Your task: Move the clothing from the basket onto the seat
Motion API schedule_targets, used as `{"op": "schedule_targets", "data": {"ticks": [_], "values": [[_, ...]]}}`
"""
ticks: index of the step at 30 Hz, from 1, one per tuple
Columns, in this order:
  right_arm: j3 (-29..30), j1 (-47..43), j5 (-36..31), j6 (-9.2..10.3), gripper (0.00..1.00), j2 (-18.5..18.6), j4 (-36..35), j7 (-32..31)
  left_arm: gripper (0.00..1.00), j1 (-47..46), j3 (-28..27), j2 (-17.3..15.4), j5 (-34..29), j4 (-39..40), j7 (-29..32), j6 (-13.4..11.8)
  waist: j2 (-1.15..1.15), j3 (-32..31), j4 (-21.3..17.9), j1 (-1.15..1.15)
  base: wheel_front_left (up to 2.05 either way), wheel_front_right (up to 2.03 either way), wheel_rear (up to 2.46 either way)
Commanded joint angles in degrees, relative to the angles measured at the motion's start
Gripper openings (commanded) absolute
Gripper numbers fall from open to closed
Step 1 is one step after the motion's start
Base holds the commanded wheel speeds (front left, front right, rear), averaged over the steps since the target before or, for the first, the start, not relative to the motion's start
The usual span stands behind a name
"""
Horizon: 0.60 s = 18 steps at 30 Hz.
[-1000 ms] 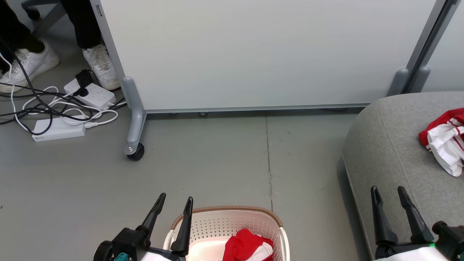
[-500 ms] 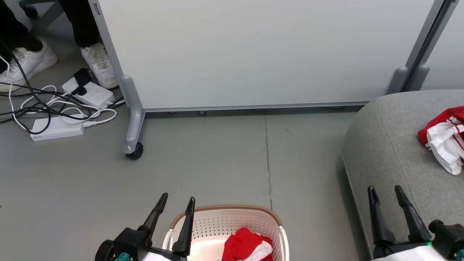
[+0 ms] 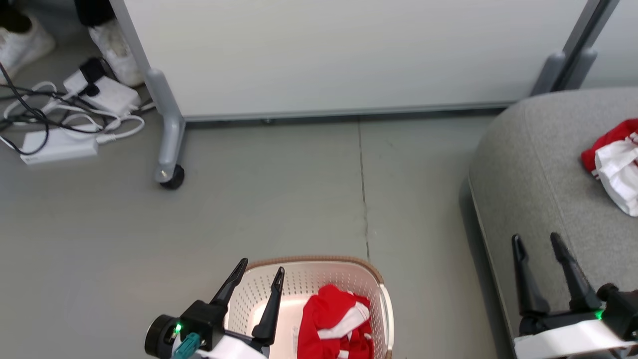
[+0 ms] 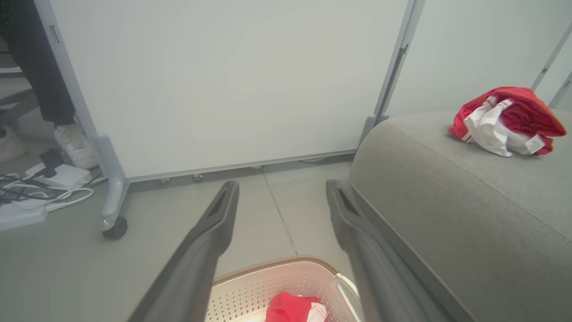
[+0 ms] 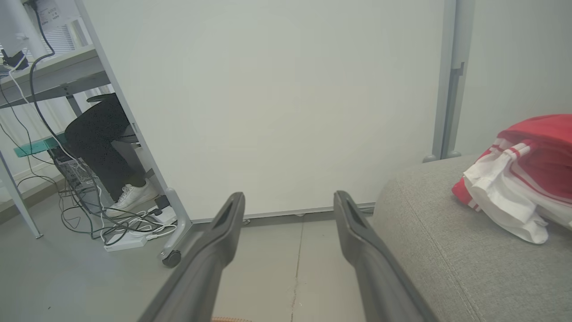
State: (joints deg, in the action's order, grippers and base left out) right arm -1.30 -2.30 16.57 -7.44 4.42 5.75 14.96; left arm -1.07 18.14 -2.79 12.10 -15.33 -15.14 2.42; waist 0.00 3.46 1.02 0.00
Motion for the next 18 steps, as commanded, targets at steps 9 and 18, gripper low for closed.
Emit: {"op": "schedule_targets", "data": {"ticks": [9, 18], "values": [[4.12, 4.50, -1.71, -0.09, 1.00, 0.47, -2.61, 0.19, 1.00, -11.76, 3.87, -0.21, -4.07, -11.94, 0.00, 0.59, 0.00, 17.37, -3.92, 0.00, 0.00, 0.00, 0.00], [5.08, 9.34, -1.63, -0.09, 1.00, -0.94, -5.07, 0.19, 1.00, -28.48, 11.99, -0.30, -11.71, -32.05, 0.00, 1.78, 0.00, 33.84, -8.25, 0.00, 0.00, 0.00, 0.00]]}}
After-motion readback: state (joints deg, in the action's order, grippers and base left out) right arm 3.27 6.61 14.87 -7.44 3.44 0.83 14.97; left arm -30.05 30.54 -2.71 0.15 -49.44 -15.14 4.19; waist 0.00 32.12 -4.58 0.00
